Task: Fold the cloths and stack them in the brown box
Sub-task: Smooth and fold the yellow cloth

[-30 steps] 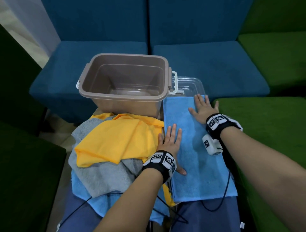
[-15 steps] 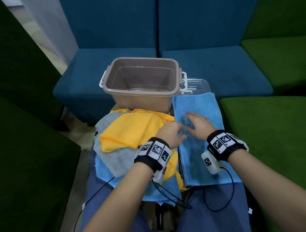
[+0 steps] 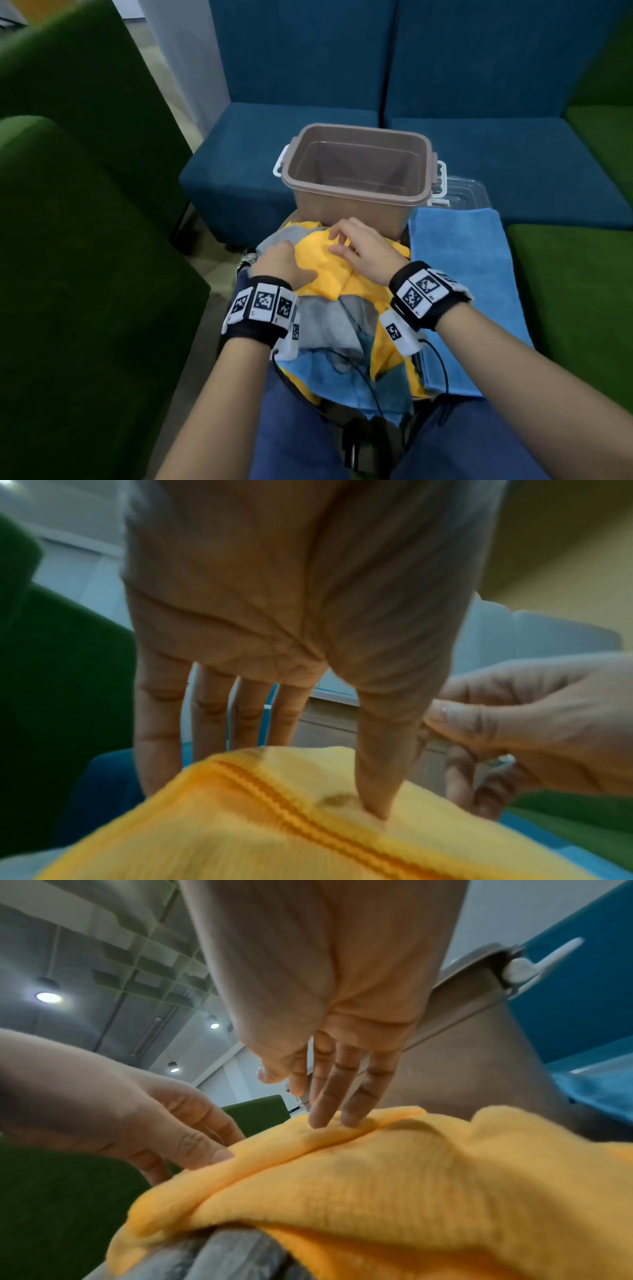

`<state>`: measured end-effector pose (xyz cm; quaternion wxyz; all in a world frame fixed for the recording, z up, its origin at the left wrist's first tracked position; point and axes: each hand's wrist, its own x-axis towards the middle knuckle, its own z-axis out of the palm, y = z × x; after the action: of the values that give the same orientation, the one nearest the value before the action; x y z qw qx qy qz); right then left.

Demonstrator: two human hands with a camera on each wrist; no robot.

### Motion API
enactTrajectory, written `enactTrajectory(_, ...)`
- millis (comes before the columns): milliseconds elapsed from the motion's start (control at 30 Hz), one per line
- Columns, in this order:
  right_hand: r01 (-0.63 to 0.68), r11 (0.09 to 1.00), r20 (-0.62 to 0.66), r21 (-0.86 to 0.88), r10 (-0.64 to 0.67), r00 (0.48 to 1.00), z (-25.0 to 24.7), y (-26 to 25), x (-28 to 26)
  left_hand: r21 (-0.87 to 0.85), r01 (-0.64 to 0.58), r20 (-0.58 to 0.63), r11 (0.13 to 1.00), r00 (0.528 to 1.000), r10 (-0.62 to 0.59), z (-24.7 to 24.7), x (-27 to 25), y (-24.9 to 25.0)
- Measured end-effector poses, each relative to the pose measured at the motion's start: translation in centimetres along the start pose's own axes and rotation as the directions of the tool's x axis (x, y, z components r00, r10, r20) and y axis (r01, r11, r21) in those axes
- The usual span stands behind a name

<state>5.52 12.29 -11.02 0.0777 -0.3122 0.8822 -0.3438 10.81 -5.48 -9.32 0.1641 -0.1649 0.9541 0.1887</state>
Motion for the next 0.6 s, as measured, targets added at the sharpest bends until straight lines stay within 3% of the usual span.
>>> enactTrajectory(100, 0.02, 1.0, 0.053, 0.023, -0.021, 0.998, 0.4, -1.1, -1.0, -0.119, -0.113, 0.052, 0.986, 0.991, 0.12, -0.3, -0.5, -0.9)
enactTrajectory(200, 0.078, 0.989, 0.164, -0.127, -0.057, 0.985, 1.5, -1.3, -2.5, -0.161, -0.21, -0.076, 0.964, 0.977, 0.2, -0.8, -0.6, -1.5)
enactTrajectory(333, 0.103, 0.99, -0.039, -0.099, -0.107, 0.993, 0.8, -1.2, -2.8, -0.28, -0.302, -0.256, 0.911, 0.938, 0.232, -1.6, -0.6, -0.7)
enactTrajectory(433, 0.065, 0.998, -0.195, 0.017, -0.06, 0.979, -1.1, -2.0, -3.0, -0.315, -0.422, -0.358, 0.85, 0.882, 0.306, -2.5, -1.2, 1.1)
enactTrajectory(600, 0.1, 0.994, -0.316, -0.041, -0.108, 0.943, -3.0, -2.3, -3.7, -0.336, -0.583, -0.423, 0.74, 0.795, 0.435, -3.4, -2.4, 4.3)
